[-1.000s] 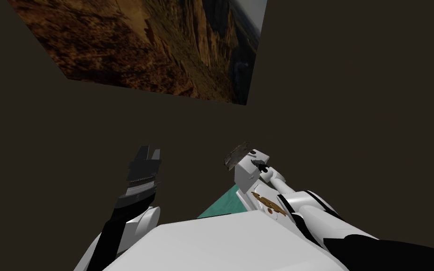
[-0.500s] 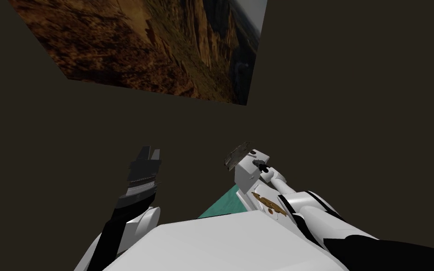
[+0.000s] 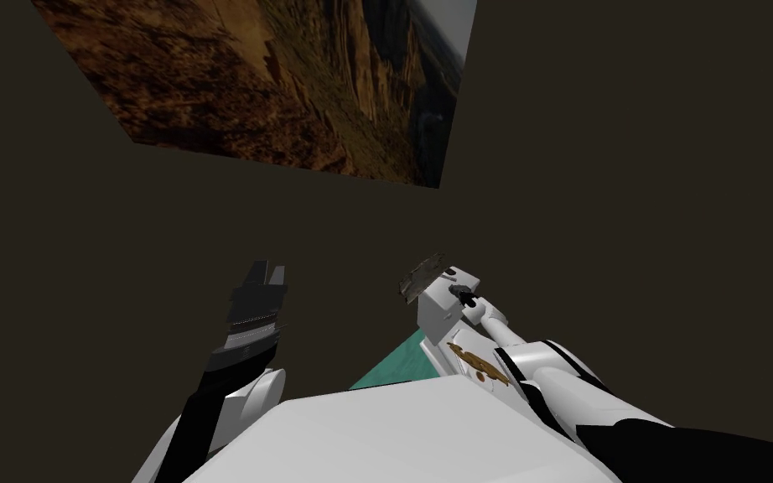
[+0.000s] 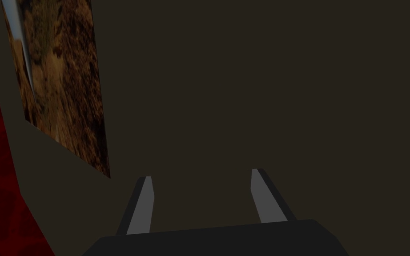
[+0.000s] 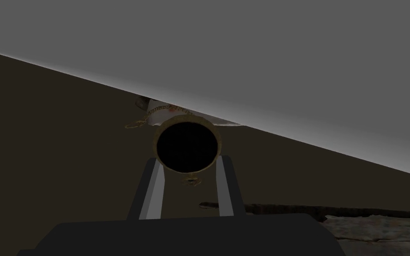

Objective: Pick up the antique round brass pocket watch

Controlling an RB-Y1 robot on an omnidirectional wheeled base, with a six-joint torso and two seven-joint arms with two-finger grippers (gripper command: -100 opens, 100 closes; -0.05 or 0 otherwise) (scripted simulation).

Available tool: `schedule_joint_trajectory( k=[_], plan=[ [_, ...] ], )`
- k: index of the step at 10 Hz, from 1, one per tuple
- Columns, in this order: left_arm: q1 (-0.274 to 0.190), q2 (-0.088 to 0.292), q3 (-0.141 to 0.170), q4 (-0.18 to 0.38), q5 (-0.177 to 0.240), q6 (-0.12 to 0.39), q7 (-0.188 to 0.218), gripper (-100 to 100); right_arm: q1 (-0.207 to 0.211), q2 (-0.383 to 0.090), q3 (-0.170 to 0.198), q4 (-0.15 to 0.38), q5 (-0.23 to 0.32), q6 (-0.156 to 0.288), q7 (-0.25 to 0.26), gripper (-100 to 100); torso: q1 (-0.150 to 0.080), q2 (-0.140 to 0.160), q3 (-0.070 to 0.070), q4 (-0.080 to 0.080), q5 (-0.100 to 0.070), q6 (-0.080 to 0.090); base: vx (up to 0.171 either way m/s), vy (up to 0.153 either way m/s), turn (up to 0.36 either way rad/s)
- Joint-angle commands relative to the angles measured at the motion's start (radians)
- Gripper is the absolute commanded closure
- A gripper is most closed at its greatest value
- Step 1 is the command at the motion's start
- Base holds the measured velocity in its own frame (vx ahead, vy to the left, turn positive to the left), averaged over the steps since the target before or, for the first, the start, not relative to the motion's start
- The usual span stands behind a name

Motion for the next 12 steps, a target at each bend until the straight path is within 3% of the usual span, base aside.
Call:
schedule_joint_trajectory(
  k=[1,4,5,6,8,9,10,11,12],
  plan=[
    [0.0,0.0,0.0,0.0,0.0,0.0,0.0,0,-0.015,0.016,0.007,0.004,0.05,0.032,-0.05,100,0.0,0.0,0.0,0.0,0.0,0.0,-0.059,-0.056,0.047],
    [0.0,0.0,0.0,0.0,0.0,0.0,0.0,0,-0.027,0.029,0.015,0.001,0.147,0.06,-0.126,100,-0.002,0.0,-0.001,-0.002,-0.003,-0.001,-0.055,-0.061,0.048],
    [0.0,0.0,0.0,0.0,0.0,0.0,0.0,0,-0.027,0.029,0.015,0.001,0.15,0.06,-0.15,100,-0.001,0.0,-0.002,-0.003,-0.004,0.0,-0.033,-0.013,0.006],
    [0.0,0.0,0.0,0.0,0.0,0.0,0.0,0,-0.038,0.041,0.022,-0.002,0.194,0.089,-0.18,100,0.0,-0.001,-0.003,-0.004,-0.004,0.001,-0.053,-0.032,0.027],
    [0.0,0.0,0.0,0.0,0.0,0.0,0.0,0,-0.038,0.041,0.022,-0.002,0.22,0.089,-0.221,100,-0.001,-0.001,-0.003,-0.005,-0.005,0.0,-0.034,-0.031,0.03],
    [0.0,0.0,0.0,0.0,0.0,0.0,0.0,0,-0.049,0.054,0.03,-0.004,0.265,0.118,-0.259,100,-0.001,-0.003,-0.004,-0.005,-0.005,0.001,-0.049,-0.045,0.044],
    [0.0,0.0,0.0,0.0,0.0,0.0,0.0,0,-0.049,0.054,0.03,-0.004,0.29,0.118,-0.284,100,-0.002,-0.002,-0.004,-0.005,-0.005,0.0,-0.053,-0.051,0.044],
    [0.0,0.0,0.0,0.0,0.0,0.0,0.0,0,-0.049,0.054,0.03,-0.004,0.29,0.118,-0.292,100,-0.002,-0.002,-0.003,-0.005,-0.005,0.0,-0.022,-0.021,0.003],
    [0.0,0.0,0.0,0.0,0.0,0.0,0.0,0,-0.06,0.066,0.038,-0.007,0.337,0.147,-0.331,100,-0.001,-0.003,-0.004,-0.006,-0.005,0.001,-0.042,-0.028,0.046]
  ],
)
